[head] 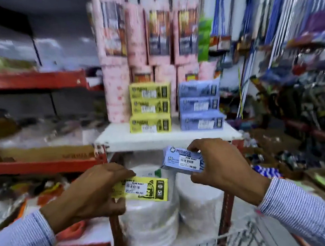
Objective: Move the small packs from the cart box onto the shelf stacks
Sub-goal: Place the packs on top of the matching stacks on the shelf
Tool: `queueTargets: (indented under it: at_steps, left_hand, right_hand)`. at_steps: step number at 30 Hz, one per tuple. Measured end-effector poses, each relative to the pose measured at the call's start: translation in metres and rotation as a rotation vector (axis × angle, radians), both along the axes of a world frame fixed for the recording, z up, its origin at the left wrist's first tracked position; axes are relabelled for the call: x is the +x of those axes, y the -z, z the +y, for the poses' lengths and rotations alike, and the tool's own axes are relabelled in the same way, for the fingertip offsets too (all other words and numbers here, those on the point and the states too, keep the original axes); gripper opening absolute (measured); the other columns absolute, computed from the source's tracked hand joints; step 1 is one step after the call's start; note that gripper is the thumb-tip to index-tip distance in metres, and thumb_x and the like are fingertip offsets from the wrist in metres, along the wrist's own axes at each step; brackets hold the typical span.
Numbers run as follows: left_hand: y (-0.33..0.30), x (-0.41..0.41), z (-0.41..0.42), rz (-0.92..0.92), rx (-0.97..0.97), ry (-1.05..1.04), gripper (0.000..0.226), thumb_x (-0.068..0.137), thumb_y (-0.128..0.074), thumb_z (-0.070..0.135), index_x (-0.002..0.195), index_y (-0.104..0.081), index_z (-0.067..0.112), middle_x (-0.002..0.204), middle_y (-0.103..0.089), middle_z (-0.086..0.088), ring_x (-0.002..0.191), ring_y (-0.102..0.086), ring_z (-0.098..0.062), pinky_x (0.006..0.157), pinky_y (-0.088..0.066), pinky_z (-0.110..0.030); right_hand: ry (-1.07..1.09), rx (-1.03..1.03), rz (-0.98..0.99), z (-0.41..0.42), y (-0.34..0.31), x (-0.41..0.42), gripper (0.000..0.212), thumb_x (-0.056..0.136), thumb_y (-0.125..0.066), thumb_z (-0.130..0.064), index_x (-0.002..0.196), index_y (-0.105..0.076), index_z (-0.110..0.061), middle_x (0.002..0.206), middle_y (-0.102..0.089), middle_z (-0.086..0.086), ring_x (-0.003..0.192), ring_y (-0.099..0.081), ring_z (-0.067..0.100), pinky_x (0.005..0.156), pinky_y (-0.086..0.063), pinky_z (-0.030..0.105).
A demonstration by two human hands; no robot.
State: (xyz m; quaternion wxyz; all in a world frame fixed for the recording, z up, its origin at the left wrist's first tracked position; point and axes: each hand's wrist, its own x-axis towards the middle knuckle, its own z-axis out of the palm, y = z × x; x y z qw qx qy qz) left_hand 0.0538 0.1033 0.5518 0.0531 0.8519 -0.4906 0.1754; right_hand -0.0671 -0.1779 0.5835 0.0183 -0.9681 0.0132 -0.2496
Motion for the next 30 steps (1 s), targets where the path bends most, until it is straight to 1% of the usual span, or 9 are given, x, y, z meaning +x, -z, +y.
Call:
queueTargets:
  at_steps: [6, 8, 11, 14, 18, 22, 25, 28, 30]
  left_hand:
    - [-0.078, 0.016, -0.004, -0.148, -0.170, -0.020, 0.064, 0.055, -0.066, 0.048, 0.116, -0.068, 0.028, 0.103, -0.074, 0.009, 0.086, -0.071, -0.012, 0.072, -0.058, -0.024]
    - [-0.099, 0.025, -0.013, -0.192, -0.200, -0.019, 0.065, 0.055, -0.067, 0.048, 0.116, -0.069, 0.025, 0.104, -0.075, 0.007, 0.087, -0.071, -0.013, 0.075, -0.056, -0.021]
    - [-0.118, 0.045, -0.032, -0.218, -0.229, -0.020, 0.065, 0.055, -0.078, 0.039, 0.116, -0.070, 0.020, 0.106, -0.076, 0.002, 0.090, -0.071, -0.016, 0.076, -0.055, -0.022]
    - [-0.125, 0.069, -0.053, -0.205, -0.262, -0.042, 0.064, 0.061, -0.082, 0.037, 0.121, -0.066, 0.020, 0.113, -0.074, -0.001, 0.097, -0.069, -0.019, 0.083, -0.055, -0.028]
    - [-0.122, 0.097, -0.076, -0.171, -0.270, -0.052, 0.062, 0.066, -0.082, 0.039, 0.123, -0.063, 0.021, 0.117, -0.071, -0.001, 0.103, -0.066, -0.021, 0.088, -0.054, -0.034]
    - [-0.118, 0.116, -0.092, -0.149, -0.249, -0.058, 0.058, 0.067, -0.080, 0.034, 0.122, -0.064, 0.023, 0.116, -0.072, 0.001, 0.103, -0.065, -0.019, 0.087, -0.053, -0.032]
    - [-0.112, 0.126, -0.096, -0.108, -0.239, -0.069, 0.058, 0.068, -0.081, 0.035, 0.122, -0.064, 0.024, 0.119, -0.070, 0.002, 0.105, -0.064, -0.019, 0.087, -0.052, -0.031]
    - [-0.109, 0.134, -0.095, -0.062, -0.267, -0.068, 0.059, 0.068, -0.084, 0.034, 0.123, -0.064, 0.024, 0.122, -0.070, 0.003, 0.107, -0.064, -0.016, 0.090, -0.054, -0.031]
    - [-0.111, 0.136, -0.095, -0.030, -0.286, -0.056, 0.056, 0.069, -0.084, 0.027, 0.122, -0.066, 0.022, 0.122, -0.070, 0.002, 0.107, -0.065, -0.015, 0.090, -0.055, -0.031]
  right_hand:
    - [0.065, -0.080, -0.140, -0.016, -0.075, 0.001, 0.060, 0.054, -0.075, -0.049, 0.109, -0.059, -0.032, 0.106, -0.067, -0.010, 0.096, -0.060, 0.018, 0.068, -0.047, 0.031]
    - [0.088, -0.095, -0.192, -0.025, -0.093, 0.009, 0.062, 0.056, -0.077, -0.047, 0.112, -0.059, -0.029, 0.107, -0.067, -0.008, 0.097, -0.061, 0.019, 0.072, -0.050, 0.033]
    - [0.117, -0.103, -0.228, -0.039, -0.106, 0.026, 0.059, 0.062, -0.080, -0.045, 0.113, -0.059, -0.025, 0.105, -0.067, -0.004, 0.094, -0.062, 0.022, 0.070, -0.053, 0.035]
    - [0.142, -0.128, -0.202, -0.052, -0.105, 0.047, 0.052, 0.069, -0.080, -0.042, 0.113, -0.057, -0.023, 0.107, -0.066, -0.002, 0.096, -0.061, 0.022, 0.068, -0.051, 0.034]
    - [0.159, -0.180, -0.147, -0.065, -0.092, 0.073, 0.046, 0.076, -0.076, -0.025, 0.117, -0.054, -0.019, 0.114, -0.062, 0.003, 0.104, -0.058, 0.024, 0.081, -0.051, 0.037]
    - [0.179, -0.195, -0.137, -0.072, -0.086, 0.092, 0.039, 0.074, -0.071, -0.008, 0.109, -0.056, -0.018, 0.108, -0.063, 0.002, 0.096, -0.058, 0.023, 0.074, -0.048, 0.034]
    - [0.194, -0.224, -0.132, -0.075, -0.083, 0.102, 0.035, 0.074, -0.070, -0.005, 0.103, -0.057, -0.018, 0.104, -0.064, 0.001, 0.091, -0.059, 0.022, 0.071, -0.048, 0.033]
    - [0.189, -0.189, -0.144, -0.078, -0.081, 0.108, 0.039, 0.070, -0.078, -0.010, 0.103, -0.059, -0.020, 0.103, -0.065, -0.001, 0.090, -0.060, 0.019, 0.072, -0.051, 0.031]
    - [0.190, -0.159, -0.142, -0.080, -0.081, 0.110, 0.044, 0.066, -0.083, -0.014, 0.103, -0.060, -0.021, 0.103, -0.066, -0.002, 0.090, -0.060, 0.018, 0.073, -0.052, 0.031]
